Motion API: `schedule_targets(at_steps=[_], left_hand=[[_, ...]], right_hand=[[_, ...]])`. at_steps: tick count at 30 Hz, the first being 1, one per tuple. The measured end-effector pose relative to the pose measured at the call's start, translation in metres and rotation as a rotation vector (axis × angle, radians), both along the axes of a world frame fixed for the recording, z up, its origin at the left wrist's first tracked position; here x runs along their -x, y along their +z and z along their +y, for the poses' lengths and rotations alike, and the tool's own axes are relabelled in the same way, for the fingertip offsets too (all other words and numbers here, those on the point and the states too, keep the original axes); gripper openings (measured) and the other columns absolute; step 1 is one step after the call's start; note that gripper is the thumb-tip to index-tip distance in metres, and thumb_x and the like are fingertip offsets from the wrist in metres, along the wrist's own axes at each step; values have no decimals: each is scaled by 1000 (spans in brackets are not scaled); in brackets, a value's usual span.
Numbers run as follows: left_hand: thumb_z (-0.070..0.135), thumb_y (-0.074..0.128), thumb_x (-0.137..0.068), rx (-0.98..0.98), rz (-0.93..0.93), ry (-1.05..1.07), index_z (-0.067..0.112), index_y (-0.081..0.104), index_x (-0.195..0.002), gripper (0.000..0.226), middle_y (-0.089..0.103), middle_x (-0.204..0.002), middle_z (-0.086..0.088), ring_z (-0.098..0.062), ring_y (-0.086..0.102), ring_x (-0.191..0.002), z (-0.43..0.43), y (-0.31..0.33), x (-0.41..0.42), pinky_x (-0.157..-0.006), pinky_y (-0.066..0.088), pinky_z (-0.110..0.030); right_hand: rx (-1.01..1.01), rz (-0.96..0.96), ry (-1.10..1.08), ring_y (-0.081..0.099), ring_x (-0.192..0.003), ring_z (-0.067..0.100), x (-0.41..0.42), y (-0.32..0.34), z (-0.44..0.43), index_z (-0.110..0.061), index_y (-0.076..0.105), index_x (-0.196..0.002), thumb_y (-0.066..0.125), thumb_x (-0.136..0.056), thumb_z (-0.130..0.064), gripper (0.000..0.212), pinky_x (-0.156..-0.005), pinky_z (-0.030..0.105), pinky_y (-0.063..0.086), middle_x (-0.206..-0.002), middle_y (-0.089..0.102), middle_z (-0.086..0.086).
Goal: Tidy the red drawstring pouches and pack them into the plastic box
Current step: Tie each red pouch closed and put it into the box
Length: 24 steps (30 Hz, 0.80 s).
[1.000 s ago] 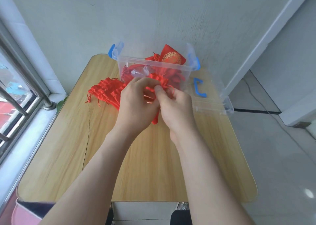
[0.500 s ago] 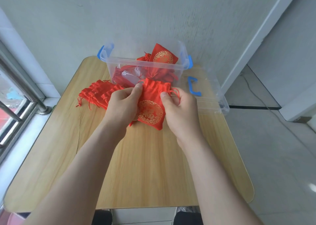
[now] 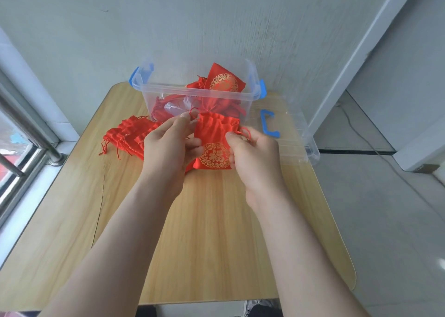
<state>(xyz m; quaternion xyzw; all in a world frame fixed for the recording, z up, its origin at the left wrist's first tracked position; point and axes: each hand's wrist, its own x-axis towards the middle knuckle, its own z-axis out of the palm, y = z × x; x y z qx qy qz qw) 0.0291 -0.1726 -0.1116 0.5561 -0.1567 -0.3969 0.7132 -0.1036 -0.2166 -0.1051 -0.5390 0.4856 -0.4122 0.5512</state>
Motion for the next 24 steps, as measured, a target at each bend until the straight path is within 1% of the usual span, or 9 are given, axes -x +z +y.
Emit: schedule_targets(at_steps=[2, 5, 8, 10, 13, 15, 18, 21, 24], left_hand=[[24, 68, -102, 7, 69, 30, 13, 82, -110, 19, 73, -101, -2, -12, 61, -63, -1, 1, -1, -66, 58, -28], [22, 67, -103, 7, 117, 62, 10, 80, -107, 19, 68, -93, -1, -12, 62, -63, -2, 3, -2, -64, 59, -26], [22, 66, -103, 15, 136, 85, 13, 79, -98, 17, 69, -90, 0, -12, 62, -64, -1, 5, -2, -64, 58, -27], [22, 65, -104, 22, 138, 91, 15, 78, -92, 19, 70, -87, 1, -12, 62, -63, 1, 6, -1, -63, 58, -26], [22, 60, -107, 34, 146, 110, 15, 74, -88, 25, 69, -83, 0, -10, 61, -60, 1, 8, 0, -60, 58, -24], [21, 58, -108, 35, 146, 137, 13, 73, -92, 23, 73, -87, -3, -10, 63, -60, 1, 9, -1, -59, 58, -24], [19, 55, -109, 37, 165, 189, 6, 72, -105, 22, 75, -95, -8, -13, 69, -66, 1, 8, -4, -59, 58, -24], [21, 53, -111, 27, 178, 237, 0, 70, -122, 29, 78, -95, -7, -14, 70, -72, 0, 6, -8, -63, 59, -25], [22, 48, -113, 29, 205, 262, 3, 66, -124, 28, 82, -95, -4, -16, 72, -80, -1, 4, -10, -71, 60, -26]], right_hand=[[-107, -85, 38, 60, -62, 14, -1, 8, 2, -22, 71, -80, 64, -100, -10, 24, -59, 26, 51, -70, 68, 0], [-218, -187, 65, 73, -69, 19, -2, 15, 3, -14, 70, -99, 57, -103, -9, 14, -66, 30, 60, -84, 81, 8], [-208, -233, 66, 79, -76, 23, 0, 18, 2, -12, 67, -108, 50, -109, -8, 17, -71, 33, 63, -89, 82, 12], [-194, -258, 71, 80, -80, 24, 0, 19, 1, -13, 65, -114, 47, -112, -11, 18, -72, 31, 64, -92, 82, 11], [-214, -346, 49, 82, -84, 28, -1, 19, 1, -5, 59, -124, 47, -114, -13, 18, -72, 32, 66, -97, 82, 13], [-256, -385, 37, 82, -85, 29, -1, 21, 0, 1, 57, -124, 50, -113, -14, 19, -69, 32, 66, -98, 82, 14], [-391, -445, 1, 82, -84, 24, 3, 24, -1, 4, 62, -122, 58, -110, -12, 21, -59, 24, 61, -98, 82, 13], [-530, -563, -75, 81, -75, 20, 5, 26, -2, 0, 65, -116, 66, -106, -14, 18, -51, 20, 58, -92, 82, 12], [-554, -538, -161, 80, -69, 21, 4, 22, -1, -3, 66, -108, 71, -103, -24, 22, -46, 20, 55, -84, 81, 11]])
